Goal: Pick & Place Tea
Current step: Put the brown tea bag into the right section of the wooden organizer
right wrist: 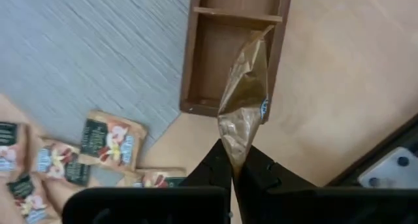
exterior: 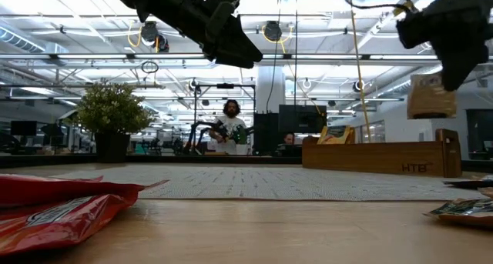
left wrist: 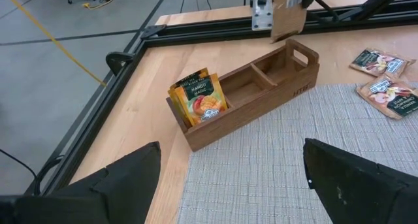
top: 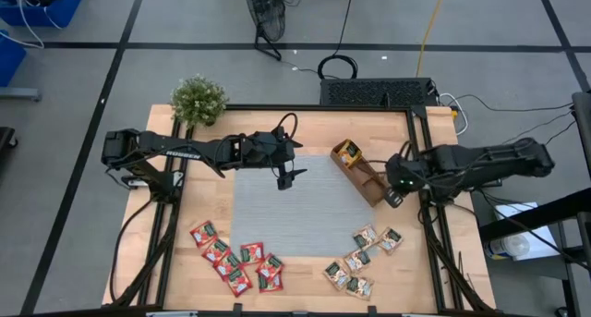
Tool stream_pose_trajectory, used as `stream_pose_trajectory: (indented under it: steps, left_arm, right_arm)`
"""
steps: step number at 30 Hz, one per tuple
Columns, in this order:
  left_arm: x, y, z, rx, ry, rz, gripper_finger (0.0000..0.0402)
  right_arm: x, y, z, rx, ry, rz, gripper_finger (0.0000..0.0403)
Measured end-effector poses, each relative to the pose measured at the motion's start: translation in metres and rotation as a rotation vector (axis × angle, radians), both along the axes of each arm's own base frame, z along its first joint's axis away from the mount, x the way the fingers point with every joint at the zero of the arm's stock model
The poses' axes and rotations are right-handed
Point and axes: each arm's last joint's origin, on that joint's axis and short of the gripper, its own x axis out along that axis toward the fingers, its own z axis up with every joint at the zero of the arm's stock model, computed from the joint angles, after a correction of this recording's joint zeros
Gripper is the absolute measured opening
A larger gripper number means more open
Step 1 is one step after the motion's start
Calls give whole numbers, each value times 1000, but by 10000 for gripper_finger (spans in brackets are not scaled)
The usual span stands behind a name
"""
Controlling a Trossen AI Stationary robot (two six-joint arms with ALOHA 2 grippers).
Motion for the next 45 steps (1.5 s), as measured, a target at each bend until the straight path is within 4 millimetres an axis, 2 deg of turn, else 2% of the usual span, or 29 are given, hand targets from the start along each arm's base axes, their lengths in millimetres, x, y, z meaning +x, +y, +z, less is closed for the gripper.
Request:
stream_pose_trajectory:
  steps: [6, 14, 20, 28, 41, 45]
  left_arm:
    - [0, 0, 0, 0, 0, 0, 365]
    - [0, 0, 0, 0, 0, 0, 365]
    - [0, 0, 0, 0, 0, 0, 365]
    - [0, 0, 0, 0, 0, 0, 365]
    - [0, 0, 0, 0, 0, 0, 365]
    - [0, 0, 0, 0, 0, 0, 365]
  right_arm:
    - [17, -11, -12, 5, 101, 42, 0]
    - [37, -19, -24, -9, 114, 98, 0]
    - [34, -22, -28, -1, 192, 85, 0]
    - [34, -23, -30, -29, 185, 73, 0]
    - [28, -23, -67, -27, 189, 54, 0]
    - [26, -23, -73, -31, 193, 53, 0]
